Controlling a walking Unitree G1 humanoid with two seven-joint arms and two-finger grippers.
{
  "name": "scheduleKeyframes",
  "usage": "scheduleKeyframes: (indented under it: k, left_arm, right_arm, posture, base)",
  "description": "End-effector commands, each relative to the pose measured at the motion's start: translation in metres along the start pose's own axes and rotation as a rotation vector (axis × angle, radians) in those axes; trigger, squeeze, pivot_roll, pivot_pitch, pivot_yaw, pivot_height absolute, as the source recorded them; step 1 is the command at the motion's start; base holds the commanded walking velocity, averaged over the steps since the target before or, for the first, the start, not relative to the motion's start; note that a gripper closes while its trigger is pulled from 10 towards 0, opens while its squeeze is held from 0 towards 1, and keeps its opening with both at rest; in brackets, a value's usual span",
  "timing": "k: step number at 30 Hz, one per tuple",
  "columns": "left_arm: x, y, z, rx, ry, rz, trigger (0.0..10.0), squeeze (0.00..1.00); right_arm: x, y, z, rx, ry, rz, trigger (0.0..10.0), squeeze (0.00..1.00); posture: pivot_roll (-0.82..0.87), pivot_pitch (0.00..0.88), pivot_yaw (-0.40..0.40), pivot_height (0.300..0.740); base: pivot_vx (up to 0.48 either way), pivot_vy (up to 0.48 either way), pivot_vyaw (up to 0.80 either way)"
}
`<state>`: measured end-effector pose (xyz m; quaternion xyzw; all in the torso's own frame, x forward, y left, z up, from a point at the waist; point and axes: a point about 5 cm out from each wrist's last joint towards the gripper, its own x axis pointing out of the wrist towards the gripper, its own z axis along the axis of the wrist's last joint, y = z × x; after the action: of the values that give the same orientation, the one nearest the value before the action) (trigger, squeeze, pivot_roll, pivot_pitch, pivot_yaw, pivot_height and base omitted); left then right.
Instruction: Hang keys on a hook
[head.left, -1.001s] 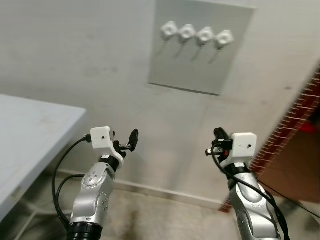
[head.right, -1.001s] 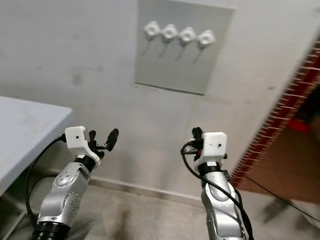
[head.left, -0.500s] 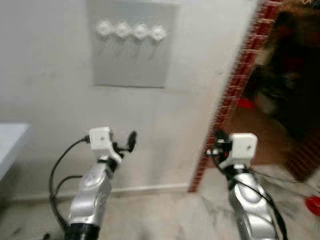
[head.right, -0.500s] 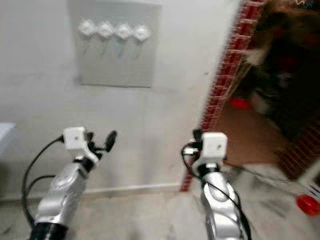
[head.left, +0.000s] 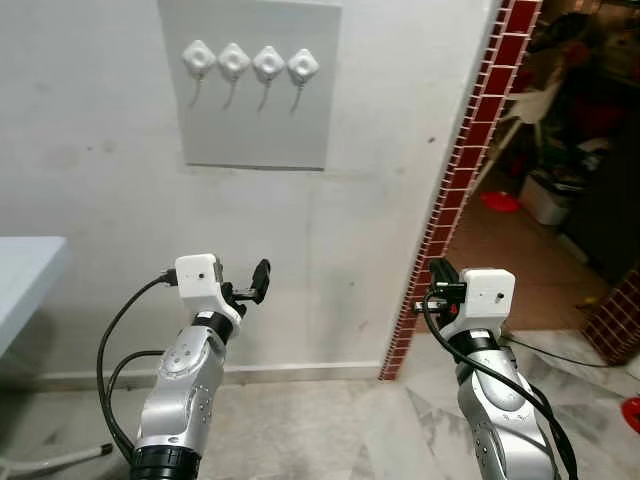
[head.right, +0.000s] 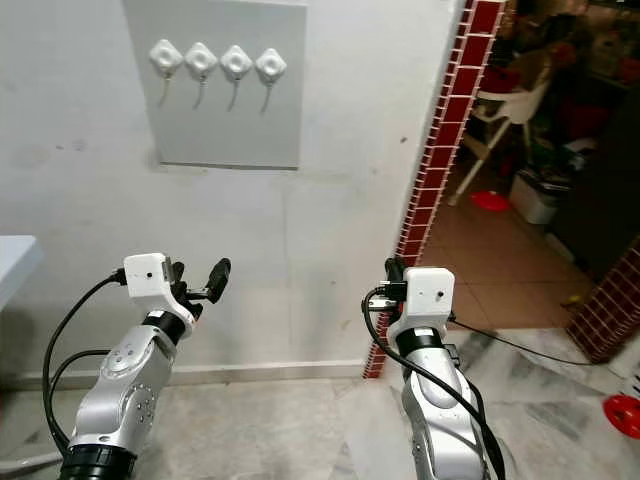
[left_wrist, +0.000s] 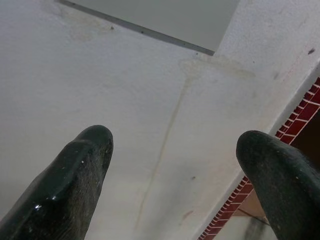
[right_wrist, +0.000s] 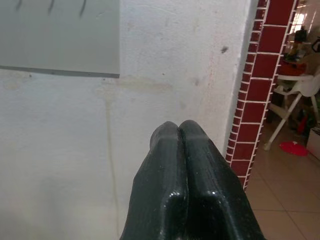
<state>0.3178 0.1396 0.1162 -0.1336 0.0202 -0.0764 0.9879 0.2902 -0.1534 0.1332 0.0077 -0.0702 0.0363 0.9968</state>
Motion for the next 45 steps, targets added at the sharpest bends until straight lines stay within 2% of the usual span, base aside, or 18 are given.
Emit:
scheduleKeyframes:
  k: [1,18,23,45]
  left_arm:
    - [0.0018,-0.0030,0.0024,-0.001,-0.002,-0.003,10.0,0.00]
    - [0.0039,-0.0024,0.0051,-0.021,-0.019,0.003,10.0,0.00]
    - [0.0035,-0.0021,0.0063,-0.026,-0.027,0.004,10.0,0.00]
    - [0.0024,-0.0022,0.0062,-0.036,-0.036,0.009,10.0,0.00]
  right_arm:
    - [0.0020,-0.0013,0.0059,-0.005,-0.023,0.000,10.0,0.00]
    - [0.0025,-0.0005,0.0091,-0.008,-0.037,0.018,10.0,0.00]
    - [0.0020,0.0004,0.0119,0.006,-0.052,0.038,10.0,0.00]
    - [0.0012,0.0004,0.0122,0.003,-0.049,0.060,10.0,0.00]
  posture:
    - [0.04,0.000,-0.054,0.740]
    - [0.04,0.000,-0.061,0.740]
    - [0.04,0.000,-0.062,0.740]
    - [0.05,0.000,-0.074,0.740]
  base:
    - [0.000,0.000,0.00]
    - [0.000,0.000,0.00]
    - [0.250,0.000,0.00]
    - [0.277,0.355,0.00]
